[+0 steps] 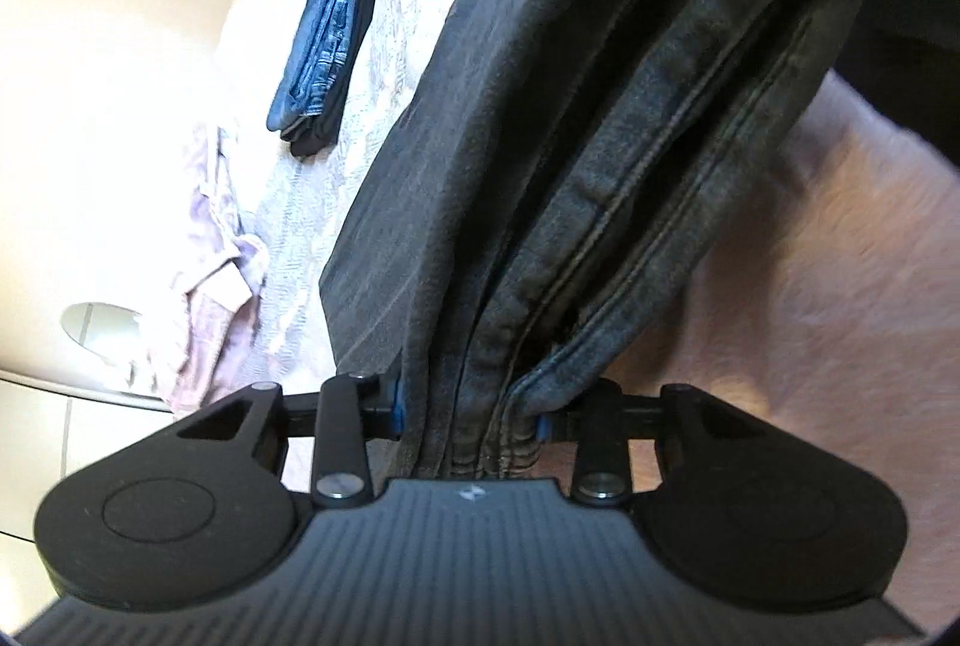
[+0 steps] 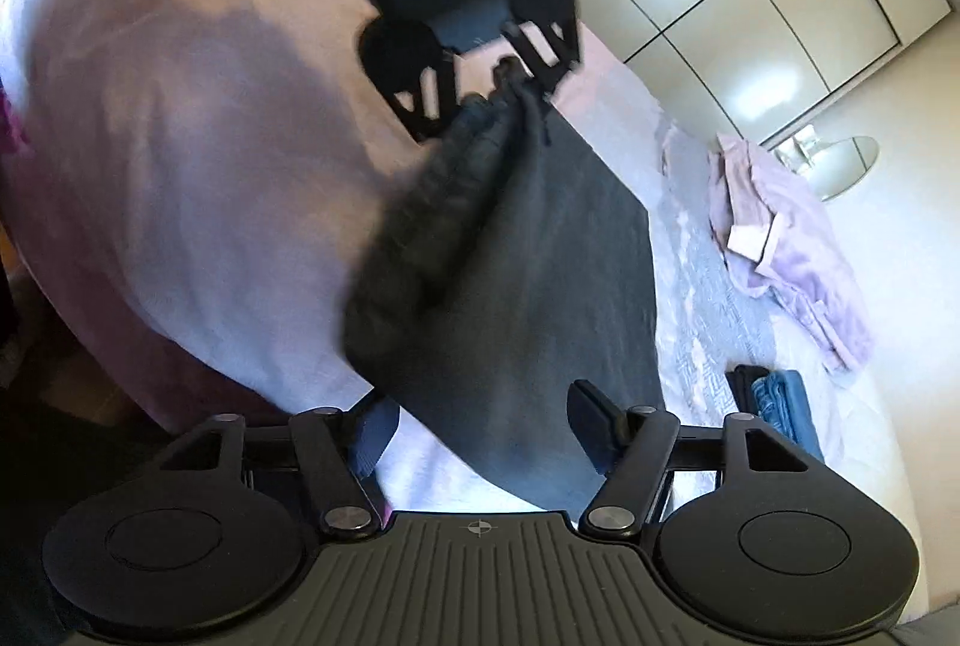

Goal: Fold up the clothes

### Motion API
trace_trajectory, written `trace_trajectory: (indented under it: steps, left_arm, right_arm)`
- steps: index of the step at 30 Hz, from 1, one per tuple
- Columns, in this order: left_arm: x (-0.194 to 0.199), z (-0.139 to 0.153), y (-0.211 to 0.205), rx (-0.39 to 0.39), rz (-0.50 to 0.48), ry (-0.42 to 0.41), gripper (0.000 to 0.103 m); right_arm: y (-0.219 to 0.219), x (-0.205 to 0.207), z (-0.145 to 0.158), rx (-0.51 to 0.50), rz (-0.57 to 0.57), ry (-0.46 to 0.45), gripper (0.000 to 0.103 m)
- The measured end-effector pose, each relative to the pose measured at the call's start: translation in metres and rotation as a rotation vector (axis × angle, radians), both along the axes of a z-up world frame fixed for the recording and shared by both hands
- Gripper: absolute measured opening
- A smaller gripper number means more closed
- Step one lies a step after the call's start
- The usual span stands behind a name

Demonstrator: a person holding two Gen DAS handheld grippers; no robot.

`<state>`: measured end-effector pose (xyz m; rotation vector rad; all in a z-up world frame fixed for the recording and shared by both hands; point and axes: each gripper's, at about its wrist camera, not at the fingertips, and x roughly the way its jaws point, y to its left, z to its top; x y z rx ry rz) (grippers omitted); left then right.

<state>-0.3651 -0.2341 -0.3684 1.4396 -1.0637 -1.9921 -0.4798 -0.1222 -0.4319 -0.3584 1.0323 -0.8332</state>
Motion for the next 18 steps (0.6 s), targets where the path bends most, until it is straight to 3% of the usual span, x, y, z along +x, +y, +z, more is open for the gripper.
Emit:
trace_trajectory:
  steps: [2, 7, 10, 12, 13, 14, 16, 18]
  left_arm:
    - [0.0, 0.007, 0.003, 0.03, 0.011, 0.002, 0.032]
    - [0.002, 0.02, 0.008, 0.099, 0.039, 0.04, 0.032]
    - [0.007, 0.021, 0.011, 0.116, 0.039, 0.063, 0.033]
    - [0.01, 0.013, 0.016, 0.09, 0.018, 0.066, 0.036]
    - [0.012, 0.007, 0.02, 0.067, 0.0, 0.063, 0.043]
    - [0.016, -0.002, 0.019, 0.024, -0.03, 0.045, 0.055]
    - [0.023, -0.024, 0.018, -0.086, -0.096, -0.011, 0.063]
    - [0.025, -0.04, 0.013, -0.178, -0.146, -0.053, 0.05]
  right_arm:
    - [0.012, 0.013, 0.0, -0.006, 0.004, -0.016, 0.069]
    - [0.005, 0.041, -0.017, -0.173, -0.046, 0.085, 0.087]
    - [-0.013, 0.049, -0.033, -0.201, -0.084, 0.155, 0.087]
    - [-0.023, 0.048, -0.04, -0.201, -0.098, 0.188, 0.072]
    - [-0.026, 0.043, -0.041, -0.189, -0.098, 0.195, 0.046]
    - [-0.028, 0.037, -0.036, -0.152, -0.096, 0.172, 0.032]
    - [-0.027, 0.026, -0.029, -0.142, -0.084, 0.172, 0.027]
    - [-0.03, 0.017, -0.017, -0.123, -0.071, 0.156, 0.025]
